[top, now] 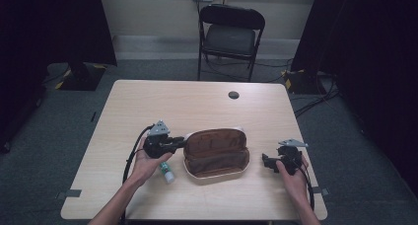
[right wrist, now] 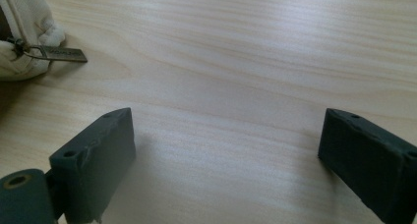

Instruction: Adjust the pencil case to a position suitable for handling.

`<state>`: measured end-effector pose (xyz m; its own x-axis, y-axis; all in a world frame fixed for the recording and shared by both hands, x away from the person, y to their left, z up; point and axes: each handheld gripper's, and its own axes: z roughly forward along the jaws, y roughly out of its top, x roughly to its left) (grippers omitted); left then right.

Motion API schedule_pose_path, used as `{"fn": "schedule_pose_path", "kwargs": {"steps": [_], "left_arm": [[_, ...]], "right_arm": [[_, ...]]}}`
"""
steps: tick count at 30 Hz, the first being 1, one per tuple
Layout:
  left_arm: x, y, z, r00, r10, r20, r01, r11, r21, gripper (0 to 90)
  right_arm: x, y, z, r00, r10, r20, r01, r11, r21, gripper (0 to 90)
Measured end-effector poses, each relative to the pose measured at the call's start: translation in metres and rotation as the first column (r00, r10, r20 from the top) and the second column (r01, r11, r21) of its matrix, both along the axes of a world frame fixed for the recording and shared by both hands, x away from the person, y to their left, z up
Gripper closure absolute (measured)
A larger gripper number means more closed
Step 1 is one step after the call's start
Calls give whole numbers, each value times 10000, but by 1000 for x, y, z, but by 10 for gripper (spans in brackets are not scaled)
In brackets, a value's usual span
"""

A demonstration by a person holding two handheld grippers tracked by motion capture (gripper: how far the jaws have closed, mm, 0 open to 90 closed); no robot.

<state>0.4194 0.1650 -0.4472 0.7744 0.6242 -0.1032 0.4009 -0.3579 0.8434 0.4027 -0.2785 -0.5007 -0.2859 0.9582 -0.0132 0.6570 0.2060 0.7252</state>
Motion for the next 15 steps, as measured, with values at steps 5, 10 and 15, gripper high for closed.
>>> {"fn": "schedule_pose_path", "kwargs": {"steps": [5, 10, 15], "left_arm": [[6, -2, 3, 9997, 225, 58, -225, 9997, -48, 770], [11, -3, -2, 9995, 297, -57, -298, 9991, -310, 725], [9, -6, -3, 9994, 249, -247, -251, 9997, -75, 603]], "right_arm": [[0, 0, 0, 10000, 8, -3, -8, 10000, -12, 61], [0, 0, 0, 10000, 8, 0, -8, 10000, -13, 61], [0, 0, 0, 10000, 8, -2, -8, 10000, -13, 61]]}}
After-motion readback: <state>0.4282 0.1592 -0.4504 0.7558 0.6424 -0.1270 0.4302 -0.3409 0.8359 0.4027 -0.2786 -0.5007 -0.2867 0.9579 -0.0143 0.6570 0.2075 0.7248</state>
